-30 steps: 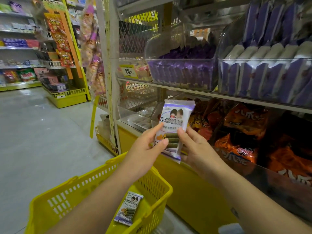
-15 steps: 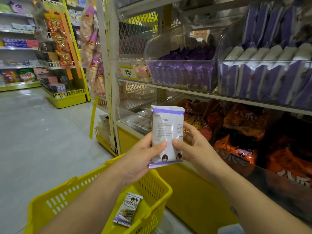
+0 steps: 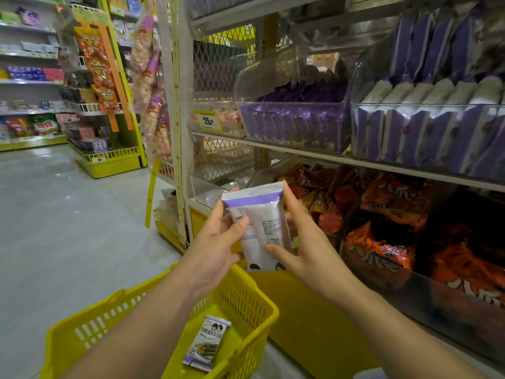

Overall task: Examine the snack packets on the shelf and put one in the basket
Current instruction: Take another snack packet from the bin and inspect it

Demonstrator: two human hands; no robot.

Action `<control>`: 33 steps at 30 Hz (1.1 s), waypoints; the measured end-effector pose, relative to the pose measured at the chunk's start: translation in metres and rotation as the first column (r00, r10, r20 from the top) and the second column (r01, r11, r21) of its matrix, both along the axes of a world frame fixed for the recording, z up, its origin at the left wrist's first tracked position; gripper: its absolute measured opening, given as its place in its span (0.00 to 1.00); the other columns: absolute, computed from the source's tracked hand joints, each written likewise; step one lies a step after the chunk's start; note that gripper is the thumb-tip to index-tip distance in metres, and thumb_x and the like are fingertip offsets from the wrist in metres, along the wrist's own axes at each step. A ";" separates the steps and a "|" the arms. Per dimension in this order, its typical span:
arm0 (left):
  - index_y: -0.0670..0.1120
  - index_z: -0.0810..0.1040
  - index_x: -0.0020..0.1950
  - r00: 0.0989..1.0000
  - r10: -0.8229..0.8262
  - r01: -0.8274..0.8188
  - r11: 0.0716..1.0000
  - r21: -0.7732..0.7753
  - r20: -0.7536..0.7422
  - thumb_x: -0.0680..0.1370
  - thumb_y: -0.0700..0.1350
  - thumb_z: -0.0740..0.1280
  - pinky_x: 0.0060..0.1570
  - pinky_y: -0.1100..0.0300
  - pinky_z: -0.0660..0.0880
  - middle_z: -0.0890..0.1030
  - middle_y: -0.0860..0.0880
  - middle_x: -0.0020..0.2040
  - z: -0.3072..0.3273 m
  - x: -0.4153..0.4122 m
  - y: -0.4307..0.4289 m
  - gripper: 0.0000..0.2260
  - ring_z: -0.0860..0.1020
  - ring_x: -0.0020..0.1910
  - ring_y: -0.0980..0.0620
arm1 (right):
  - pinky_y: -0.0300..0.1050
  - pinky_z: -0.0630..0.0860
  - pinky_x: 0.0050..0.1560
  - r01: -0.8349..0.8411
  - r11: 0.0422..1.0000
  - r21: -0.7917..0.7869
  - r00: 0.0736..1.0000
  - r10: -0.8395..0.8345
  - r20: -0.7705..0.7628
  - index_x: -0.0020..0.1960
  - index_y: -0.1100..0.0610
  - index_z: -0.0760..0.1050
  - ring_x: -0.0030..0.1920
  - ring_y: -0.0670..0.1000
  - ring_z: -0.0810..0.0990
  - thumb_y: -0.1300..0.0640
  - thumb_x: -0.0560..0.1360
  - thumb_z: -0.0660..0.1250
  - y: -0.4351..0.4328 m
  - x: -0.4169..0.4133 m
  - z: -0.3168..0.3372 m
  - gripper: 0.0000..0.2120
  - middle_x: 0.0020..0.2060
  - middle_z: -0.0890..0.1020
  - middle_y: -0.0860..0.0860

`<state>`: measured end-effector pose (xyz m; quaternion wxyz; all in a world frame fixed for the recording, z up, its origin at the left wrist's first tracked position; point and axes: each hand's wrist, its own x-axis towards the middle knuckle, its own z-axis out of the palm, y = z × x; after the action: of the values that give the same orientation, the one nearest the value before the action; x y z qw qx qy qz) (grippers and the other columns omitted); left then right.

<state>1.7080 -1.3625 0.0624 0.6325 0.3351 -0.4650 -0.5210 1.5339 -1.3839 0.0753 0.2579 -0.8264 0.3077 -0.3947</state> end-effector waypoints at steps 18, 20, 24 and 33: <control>0.56 0.76 0.64 0.921 -0.004 0.050 0.993 0.107 -0.389 0.73 0.45 0.65 0.42 0.37 0.78 0.82 0.46 0.60 0.004 0.025 -0.005 0.20 0.81 0.57 0.44 | 0.51 0.81 0.50 -0.098 0.925 0.368 0.908 -0.068 0.413 0.37 0.53 0.82 0.41 0.54 0.84 0.62 0.70 0.74 0.000 -0.011 0.008 0.05 0.38 0.85 0.56; 0.56 0.77 0.63 0.915 0.007 0.042 0.993 0.114 -0.403 0.73 0.45 0.65 0.41 0.37 0.78 0.82 0.45 0.59 0.003 0.025 -0.005 0.19 0.82 0.56 0.44 | 0.52 0.80 0.50 -0.074 0.926 0.370 0.920 -0.079 0.383 0.37 0.54 0.82 0.39 0.52 0.83 0.61 0.70 0.74 0.001 -0.009 0.007 0.05 0.36 0.85 0.55; 0.53 0.76 0.63 0.917 0.038 0.011 0.993 0.120 -0.397 0.72 0.44 0.66 0.39 0.41 0.79 0.84 0.45 0.56 0.005 0.022 -0.004 0.19 0.83 0.53 0.45 | 0.51 0.82 0.48 -0.104 0.918 0.382 0.920 -0.057 0.388 0.43 0.60 0.77 0.42 0.55 0.84 0.62 0.76 0.68 0.003 -0.005 0.004 0.03 0.40 0.85 0.57; 0.51 0.74 0.56 0.969 0.244 -0.246 0.969 -0.032 -0.047 0.68 0.50 0.72 0.39 0.58 0.81 0.85 0.51 0.50 0.019 0.009 0.001 0.18 0.84 0.49 0.49 | 0.40 0.78 0.30 -0.203 0.672 0.712 0.841 -0.252 0.478 0.46 0.62 0.68 0.28 0.51 0.81 0.60 0.82 0.56 -0.011 -0.003 0.000 0.09 0.31 0.81 0.59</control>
<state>1.7165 -1.3612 0.0813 0.7079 0.3668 -0.4161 -0.4373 1.5310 -1.3951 0.0752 0.6398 -0.4992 0.3665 -0.4551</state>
